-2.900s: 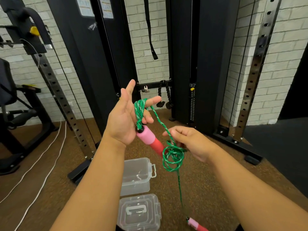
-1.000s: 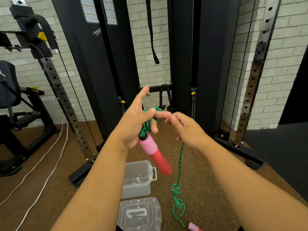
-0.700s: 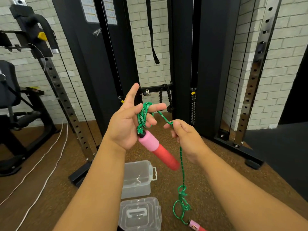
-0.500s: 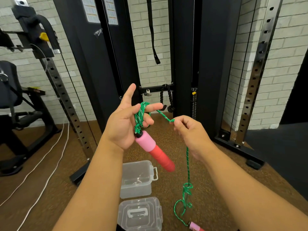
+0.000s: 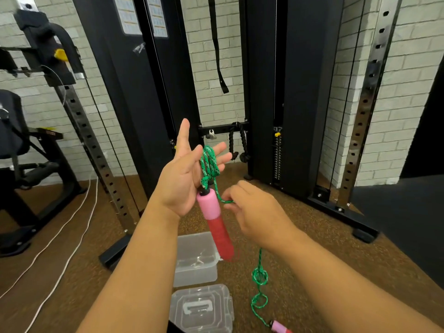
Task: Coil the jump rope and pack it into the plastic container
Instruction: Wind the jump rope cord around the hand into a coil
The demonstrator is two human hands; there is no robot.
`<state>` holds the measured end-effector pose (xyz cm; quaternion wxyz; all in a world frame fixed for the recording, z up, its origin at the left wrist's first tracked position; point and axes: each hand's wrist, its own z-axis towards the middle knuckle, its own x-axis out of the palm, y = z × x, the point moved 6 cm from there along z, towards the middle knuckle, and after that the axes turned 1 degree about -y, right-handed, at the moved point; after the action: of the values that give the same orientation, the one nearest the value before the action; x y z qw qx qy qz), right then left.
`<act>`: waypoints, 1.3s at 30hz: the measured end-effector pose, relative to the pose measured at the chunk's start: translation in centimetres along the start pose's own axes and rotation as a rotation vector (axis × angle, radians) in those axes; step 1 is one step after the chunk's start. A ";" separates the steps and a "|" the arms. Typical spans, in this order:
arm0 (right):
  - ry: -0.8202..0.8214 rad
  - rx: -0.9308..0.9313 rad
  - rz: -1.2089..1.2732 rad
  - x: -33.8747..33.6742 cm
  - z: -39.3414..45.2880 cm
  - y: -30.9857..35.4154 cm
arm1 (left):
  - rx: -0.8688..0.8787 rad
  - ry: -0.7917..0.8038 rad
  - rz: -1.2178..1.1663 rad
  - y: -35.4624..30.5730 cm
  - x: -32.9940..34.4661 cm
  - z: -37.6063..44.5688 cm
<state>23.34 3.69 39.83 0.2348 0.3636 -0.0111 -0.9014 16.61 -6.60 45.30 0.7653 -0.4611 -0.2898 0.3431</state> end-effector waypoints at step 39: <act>0.164 -0.003 0.003 -0.4 0.4 0.0 | 0.055 0.069 0.089 -1.5 0.8 -1.1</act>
<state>23.33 3.77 40.43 0.2367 0.4358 0.0093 -0.8683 18.31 -7.02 46.34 0.7712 -0.4640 -0.2329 0.3683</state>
